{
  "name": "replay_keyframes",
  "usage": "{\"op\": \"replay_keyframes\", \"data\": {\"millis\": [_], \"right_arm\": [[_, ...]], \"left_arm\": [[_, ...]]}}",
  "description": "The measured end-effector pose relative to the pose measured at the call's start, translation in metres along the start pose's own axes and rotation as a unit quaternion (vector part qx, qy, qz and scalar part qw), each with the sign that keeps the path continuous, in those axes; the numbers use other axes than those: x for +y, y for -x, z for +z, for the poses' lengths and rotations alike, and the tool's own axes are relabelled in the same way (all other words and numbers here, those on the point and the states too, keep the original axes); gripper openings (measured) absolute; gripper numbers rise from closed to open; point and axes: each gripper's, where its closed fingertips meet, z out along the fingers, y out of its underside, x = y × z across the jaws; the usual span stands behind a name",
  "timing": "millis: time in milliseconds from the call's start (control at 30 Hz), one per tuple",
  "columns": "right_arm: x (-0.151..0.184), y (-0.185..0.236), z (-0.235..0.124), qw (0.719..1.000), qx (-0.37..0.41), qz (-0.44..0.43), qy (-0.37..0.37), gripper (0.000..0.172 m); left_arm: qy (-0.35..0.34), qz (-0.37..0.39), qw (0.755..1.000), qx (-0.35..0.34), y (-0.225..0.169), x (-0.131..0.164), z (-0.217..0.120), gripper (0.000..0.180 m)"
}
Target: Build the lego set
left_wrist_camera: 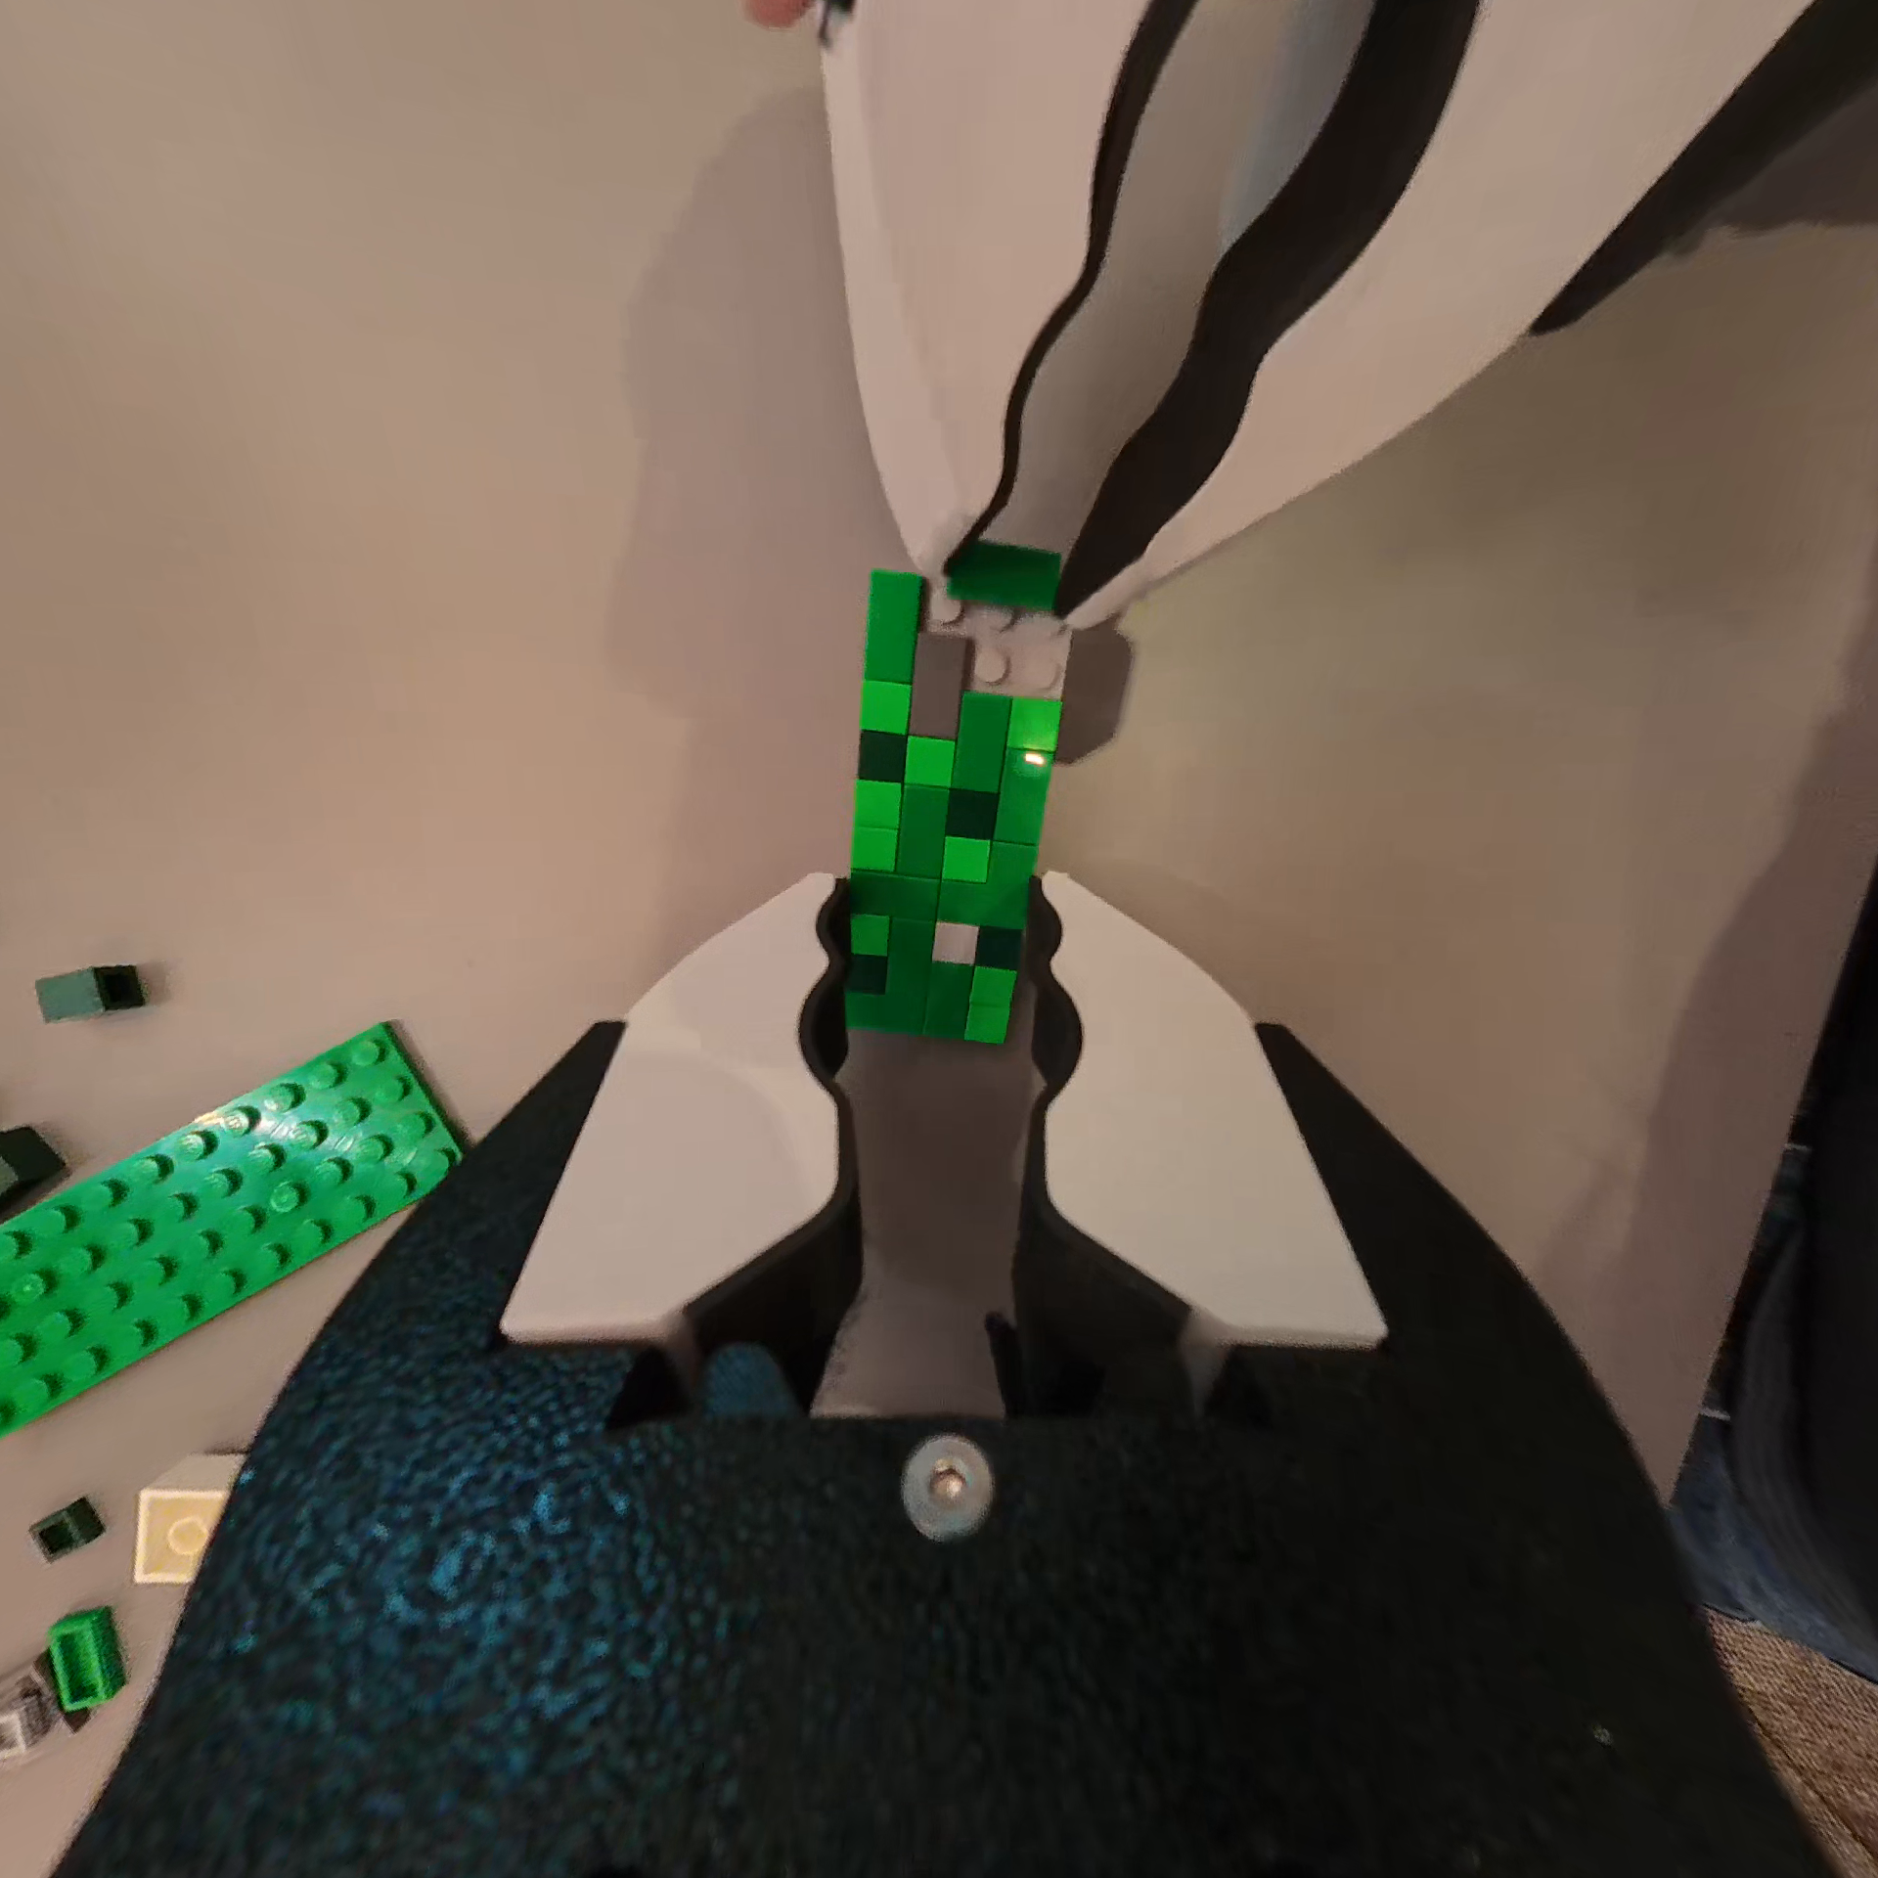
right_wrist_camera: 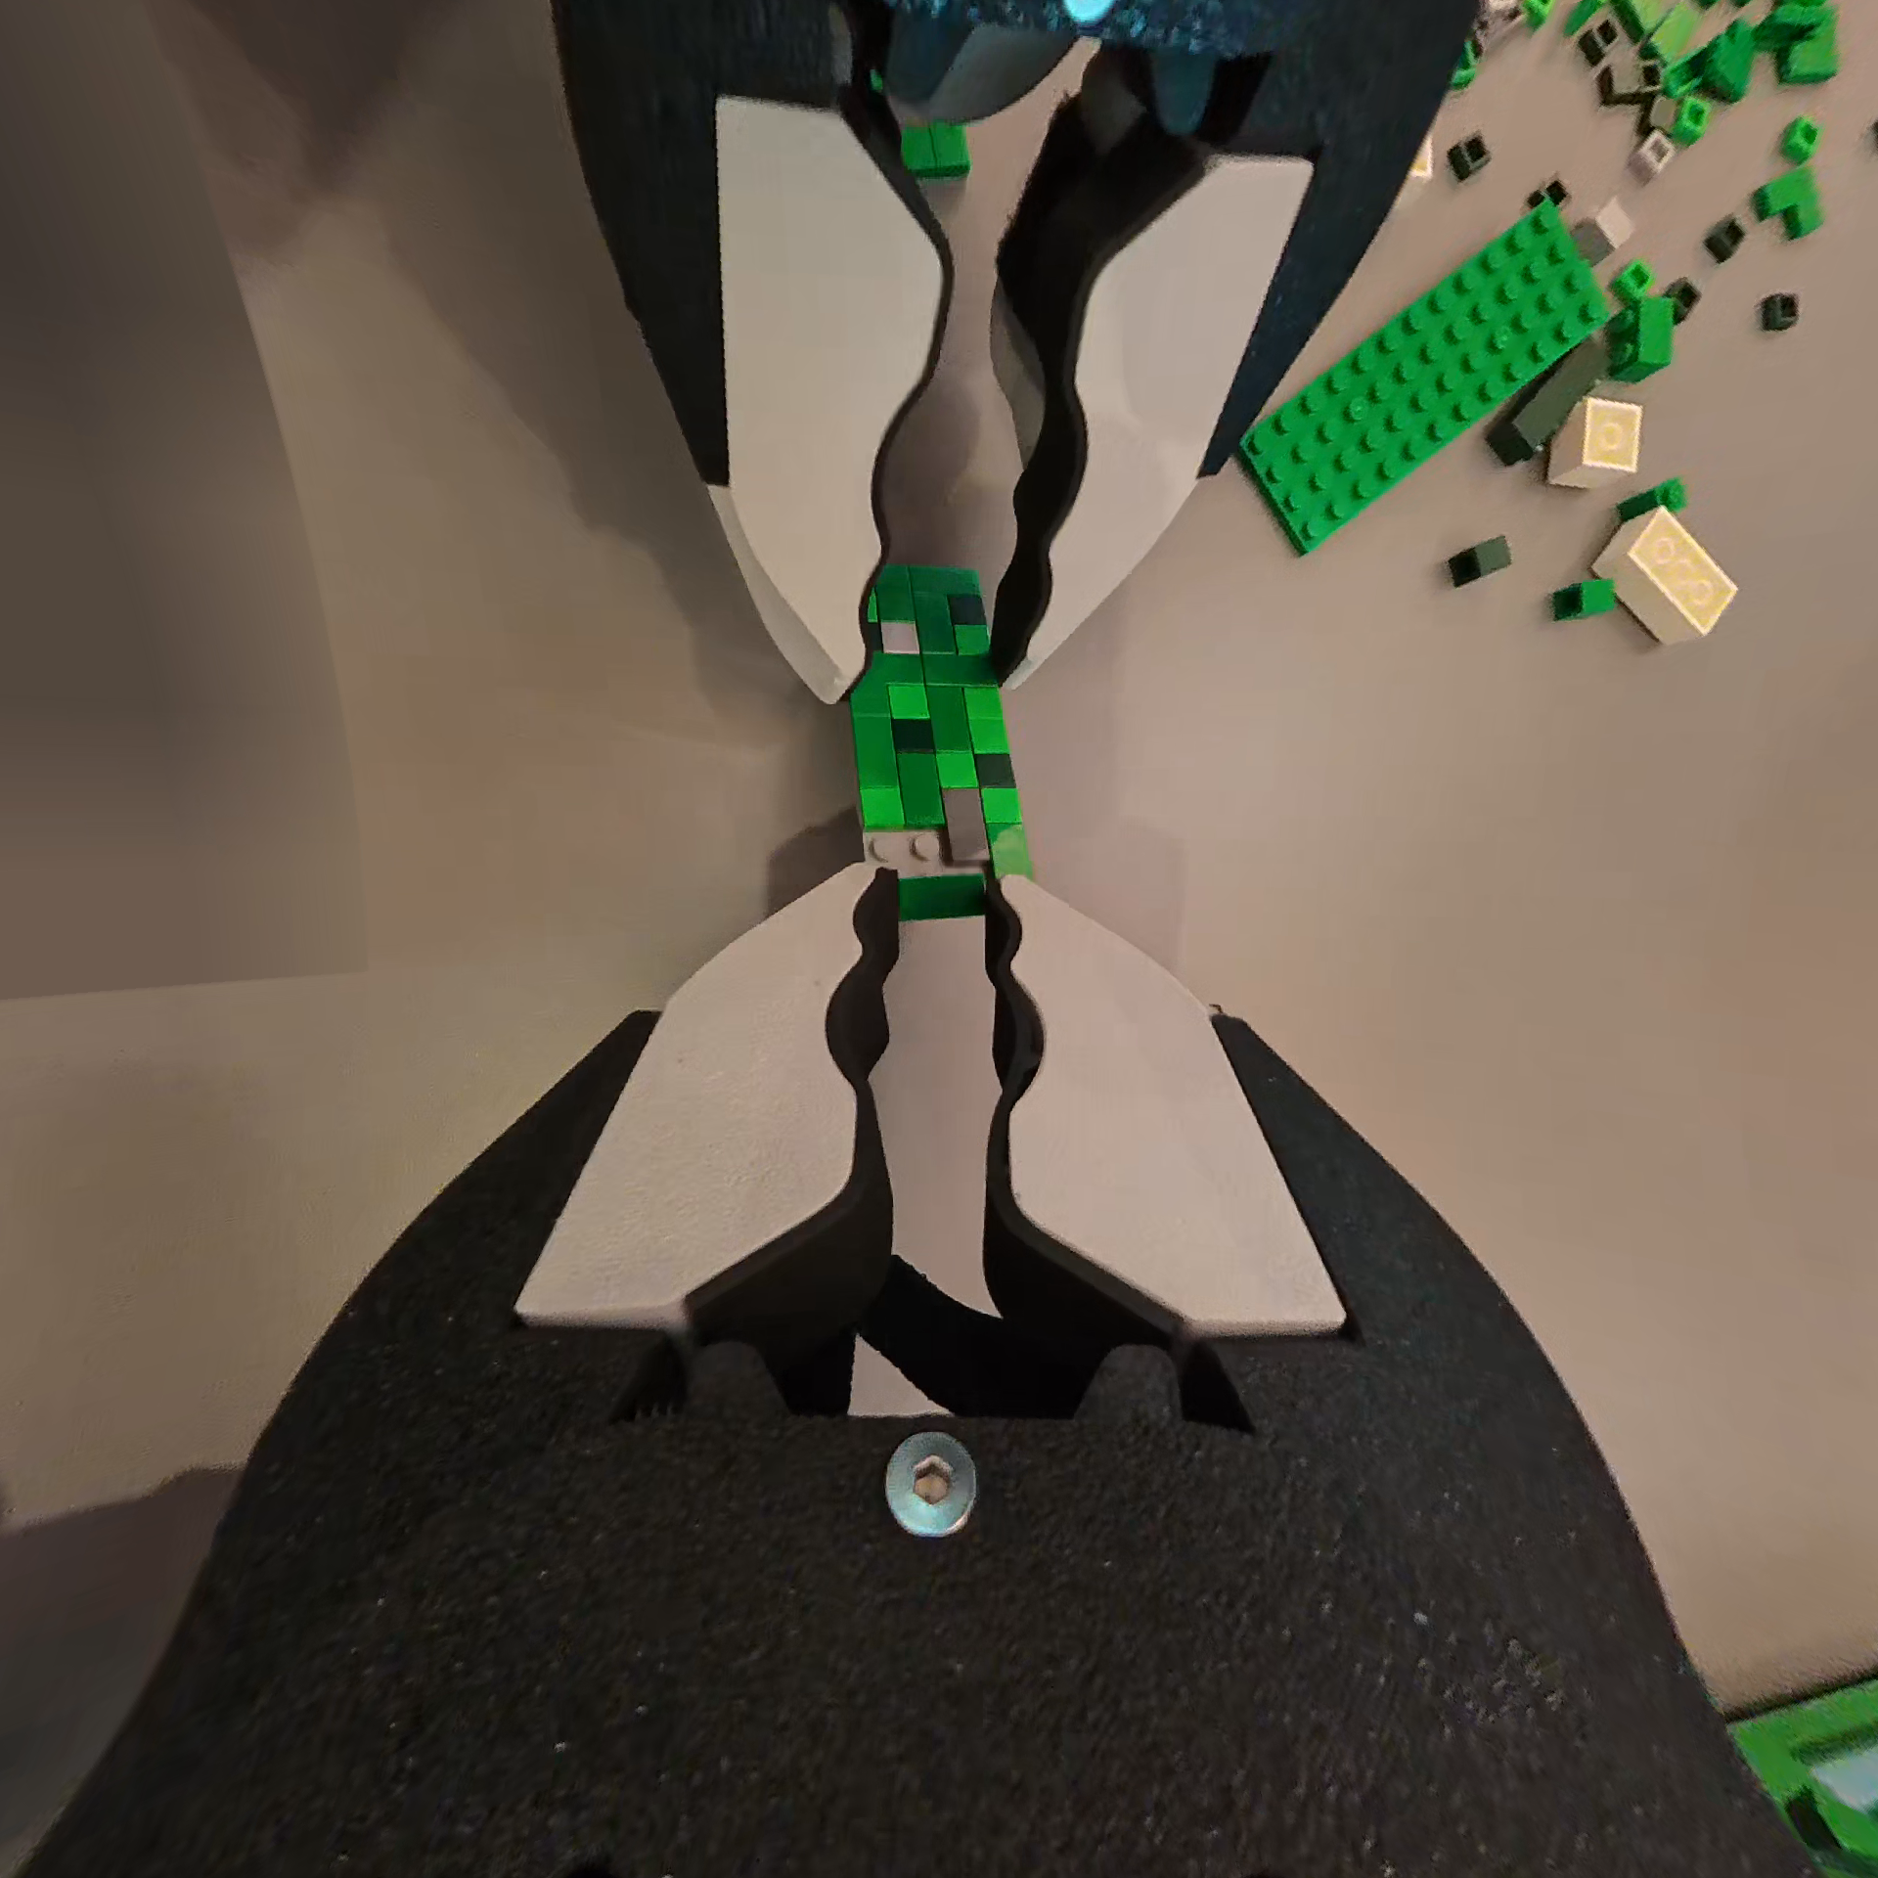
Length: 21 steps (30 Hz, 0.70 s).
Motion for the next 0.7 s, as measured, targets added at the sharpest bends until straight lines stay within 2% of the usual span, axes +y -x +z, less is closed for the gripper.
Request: {"op": "replay_keyframes", "data": {"millis": [700], "right_arm": [[-0.0034,0.0078,0.0068,0.999,0.002,-0.012,0.036,0.016]], "left_arm": [[0.008,0.007,1.0,0.012,-0.0062,0.0038,-0.0031,0.033]]}}
